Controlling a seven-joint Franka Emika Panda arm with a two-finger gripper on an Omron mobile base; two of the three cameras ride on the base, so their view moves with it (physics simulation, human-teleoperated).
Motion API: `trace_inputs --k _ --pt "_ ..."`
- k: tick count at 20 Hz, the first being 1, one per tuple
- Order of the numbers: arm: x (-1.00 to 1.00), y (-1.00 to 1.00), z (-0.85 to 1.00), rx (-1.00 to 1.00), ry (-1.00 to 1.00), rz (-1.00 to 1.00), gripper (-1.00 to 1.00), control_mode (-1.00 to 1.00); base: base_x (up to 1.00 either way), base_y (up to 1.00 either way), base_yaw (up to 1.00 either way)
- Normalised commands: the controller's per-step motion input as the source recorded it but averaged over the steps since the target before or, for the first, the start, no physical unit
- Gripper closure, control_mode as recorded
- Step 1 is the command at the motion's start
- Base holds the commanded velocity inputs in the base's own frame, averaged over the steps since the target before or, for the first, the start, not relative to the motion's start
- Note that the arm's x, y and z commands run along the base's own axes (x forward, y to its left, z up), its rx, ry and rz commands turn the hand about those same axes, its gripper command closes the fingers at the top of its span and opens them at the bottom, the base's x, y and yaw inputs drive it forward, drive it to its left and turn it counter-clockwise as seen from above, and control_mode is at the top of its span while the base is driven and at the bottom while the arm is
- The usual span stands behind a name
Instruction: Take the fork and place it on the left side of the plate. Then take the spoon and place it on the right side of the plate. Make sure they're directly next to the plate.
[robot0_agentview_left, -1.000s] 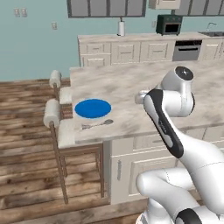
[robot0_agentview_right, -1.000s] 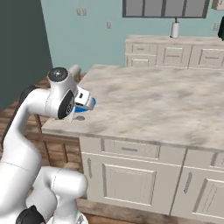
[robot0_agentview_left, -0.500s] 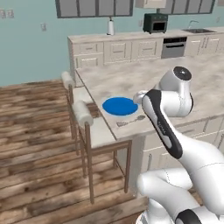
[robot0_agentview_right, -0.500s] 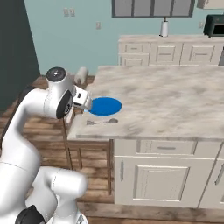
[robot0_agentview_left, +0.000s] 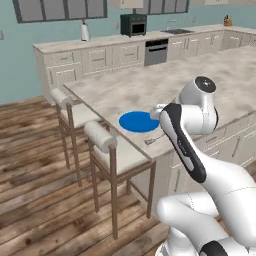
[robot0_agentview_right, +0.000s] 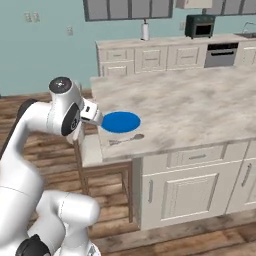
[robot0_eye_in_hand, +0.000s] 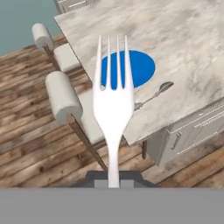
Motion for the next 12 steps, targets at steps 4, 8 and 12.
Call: trace_inputs --k 4,8,12 --pt "0.00 0.00 0.00 0.00 0.00 0.00 1.00 1.00 0.23 0.78 -0.47" --pt "0.00 0.00 0.00 0.00 0.00 0.00 1.00 1.00 0.18 0.82 -0.45" --pt "0.00 0.00 0.00 0.00 0.00 0.00 1.00 1.00 0.15 0.87 -0.44"
